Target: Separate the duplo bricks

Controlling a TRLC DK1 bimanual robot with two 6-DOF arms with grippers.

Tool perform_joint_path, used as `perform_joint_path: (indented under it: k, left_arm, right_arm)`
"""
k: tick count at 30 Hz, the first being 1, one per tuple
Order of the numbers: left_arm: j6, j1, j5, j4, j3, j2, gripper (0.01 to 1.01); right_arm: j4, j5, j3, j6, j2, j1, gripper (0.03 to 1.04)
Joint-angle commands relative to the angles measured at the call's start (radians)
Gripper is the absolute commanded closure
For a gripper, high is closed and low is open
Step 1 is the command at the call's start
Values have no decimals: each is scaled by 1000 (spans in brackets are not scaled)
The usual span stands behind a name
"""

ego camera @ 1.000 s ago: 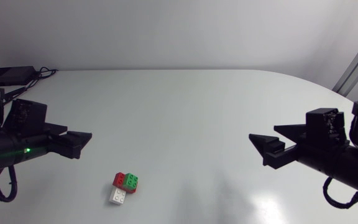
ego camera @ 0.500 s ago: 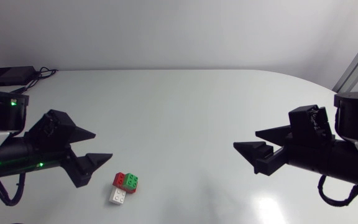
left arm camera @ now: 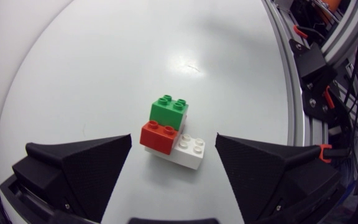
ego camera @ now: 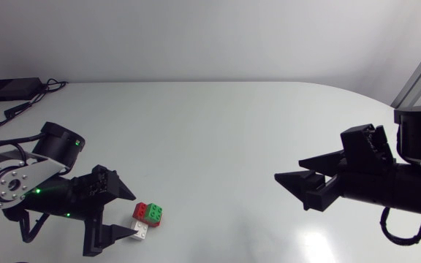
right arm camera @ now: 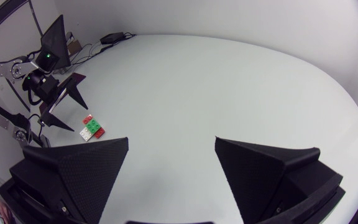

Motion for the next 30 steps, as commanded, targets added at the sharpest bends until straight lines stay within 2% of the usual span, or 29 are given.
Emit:
perform_joint_path:
  k: [1,6,9,13,17,19,24,29,30]
  left_arm:
    - [101,-12,26,-20,48,33,118]
    - [138,-40,32,-17,86,78,120]
    - [146,-83,32,-1,100,128,121]
    - [164,-124,23,-1,128,198,207]
    - [181,-153,-14,-1,148,253,244]
    - [181,-158,-23,12,154,268,298]
    - [195,-152,-43,13,185,303,346]
    - [218,-140,-50,13,201,340,602]
    - [220,-140,-51,12,201,348,613]
  right_arm:
    - [-24,-10,12,-28,-4,-16,62]
    - [-17,-10,-6,-47,-8,-31,62]
    - [-8,-10,-16,-52,-8,-37,62]
    - [-2,-10,-23,-60,-8,-45,62]
    - [1,-10,-31,-67,-14,-51,62]
    - [3,-10,-34,-75,-18,-54,62]
    - [19,-10,-43,-90,-27,-62,62]
    - [44,-10,-57,-98,-27,-68,62]
    - [49,-10,-60,-101,-27,-69,62]
